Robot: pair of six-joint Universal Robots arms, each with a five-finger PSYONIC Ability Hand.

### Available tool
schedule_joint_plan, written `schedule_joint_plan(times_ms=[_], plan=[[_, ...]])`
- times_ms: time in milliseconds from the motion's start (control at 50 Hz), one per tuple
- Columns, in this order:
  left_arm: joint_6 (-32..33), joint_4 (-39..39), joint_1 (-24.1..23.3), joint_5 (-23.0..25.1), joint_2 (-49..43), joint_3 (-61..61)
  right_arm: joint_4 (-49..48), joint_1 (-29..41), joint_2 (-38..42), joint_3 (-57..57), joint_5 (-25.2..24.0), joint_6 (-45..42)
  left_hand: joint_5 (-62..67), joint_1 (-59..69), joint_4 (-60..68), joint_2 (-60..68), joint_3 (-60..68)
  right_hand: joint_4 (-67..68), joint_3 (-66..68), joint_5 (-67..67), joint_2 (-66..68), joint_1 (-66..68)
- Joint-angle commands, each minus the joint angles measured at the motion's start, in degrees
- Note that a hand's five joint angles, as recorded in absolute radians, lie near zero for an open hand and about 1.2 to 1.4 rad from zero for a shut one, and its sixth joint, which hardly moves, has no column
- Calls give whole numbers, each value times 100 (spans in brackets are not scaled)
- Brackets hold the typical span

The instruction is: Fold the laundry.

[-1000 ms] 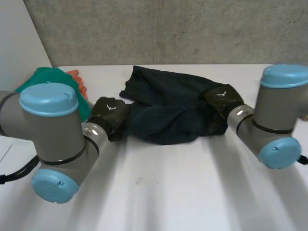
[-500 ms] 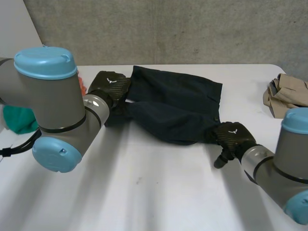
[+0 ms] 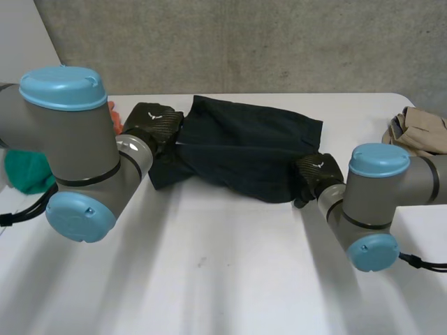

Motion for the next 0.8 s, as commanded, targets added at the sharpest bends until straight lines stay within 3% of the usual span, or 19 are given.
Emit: schedule_joint_plan(times_ms=[20, 140, 280, 360, 440, 560, 600, 680, 800], plan=[[-11, -13, 68, 0, -124, -58, 5, 108, 292, -350, 227, -29, 1386, 1238, 1135, 1131, 1177, 1442, 1423, 1426, 1424, 1543], [7, -39, 121, 26, -124, -172, 5, 99, 222, -394, 421, -143, 1386, 1238, 1135, 1131, 1177, 4473, 4454, 4457, 4455, 4574], [42, -285, 200, 61, 122, -488, 417, -94, -322, -184, 184, -661, 1386, 1238, 1135, 1131, 1177, 4476, 4457, 4460, 4458, 4577], [243, -531, 235, 158, 351, -769, 1190, -348, -893, -17, -430, -1152, 1386, 1238, 1135, 1131, 1177, 4476, 4457, 4460, 4458, 4577], [839, -1187, 236, 281, 657, -1225, 2899, -620, -1551, 115, -1255, -2300, 1386, 1238, 1135, 1131, 1177, 4476, 4457, 4460, 4458, 4577], [1658, -2533, 130, 527, 1036, -2034, 5127, -937, -2194, 668, -1504, -4051, 1386, 1238, 1135, 1131, 1177, 4476, 4457, 4460, 4458, 4577], [1947, -2919, 69, 754, 1176, -2324, 5147, -1034, -2413, 940, -1530, -4691, 1386, 1238, 1135, 1131, 1177, 4476, 4457, 4460, 4458, 4577], [2186, -3054, -63, 1011, 1274, -2501, 4857, -1113, -2564, 1214, -1521, -5117, 1386, 1238, 1135, 1131, 1177, 4476, 4457, 4460, 4458, 4577], [2142, -2887, -107, 695, 1063, -2010, 4751, -1175, -2388, 1083, -1425, -4907, 1386, 1238, 1135, 1131, 1177, 4476, 4457, 4460, 4458, 4577]])
